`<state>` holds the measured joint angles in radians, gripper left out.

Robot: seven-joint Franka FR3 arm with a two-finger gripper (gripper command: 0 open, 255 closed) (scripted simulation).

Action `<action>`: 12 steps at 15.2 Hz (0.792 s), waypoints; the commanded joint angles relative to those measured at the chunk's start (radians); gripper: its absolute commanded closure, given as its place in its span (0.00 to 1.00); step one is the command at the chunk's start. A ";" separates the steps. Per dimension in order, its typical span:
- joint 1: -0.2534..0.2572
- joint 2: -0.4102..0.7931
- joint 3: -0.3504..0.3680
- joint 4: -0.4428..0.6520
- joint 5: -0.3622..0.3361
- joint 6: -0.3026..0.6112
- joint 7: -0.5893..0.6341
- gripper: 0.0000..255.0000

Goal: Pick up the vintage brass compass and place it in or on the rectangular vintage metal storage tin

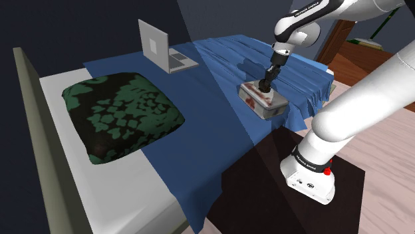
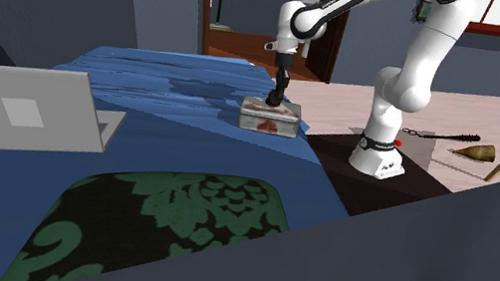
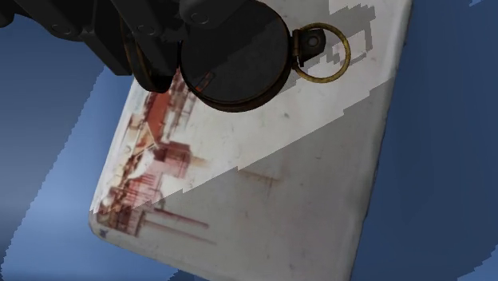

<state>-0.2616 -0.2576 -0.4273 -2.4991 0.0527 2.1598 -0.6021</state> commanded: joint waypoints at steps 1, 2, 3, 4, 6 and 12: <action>0.002 0.013 -0.003 -0.006 0.006 0.018 -0.007 1.00; 0.002 0.013 -0.003 -0.006 0.006 0.018 -0.007 1.00; 0.002 0.013 -0.003 -0.006 0.006 0.018 -0.007 1.00; 0.002 0.013 -0.003 -0.006 0.006 0.018 -0.007 1.00; 0.002 0.013 -0.003 -0.006 0.006 0.018 -0.007 1.00; 0.002 0.013 -0.003 -0.006 0.006 0.018 -0.007 0.00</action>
<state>-0.2599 -0.2450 -0.4303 -2.5048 0.0583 2.1774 -0.6087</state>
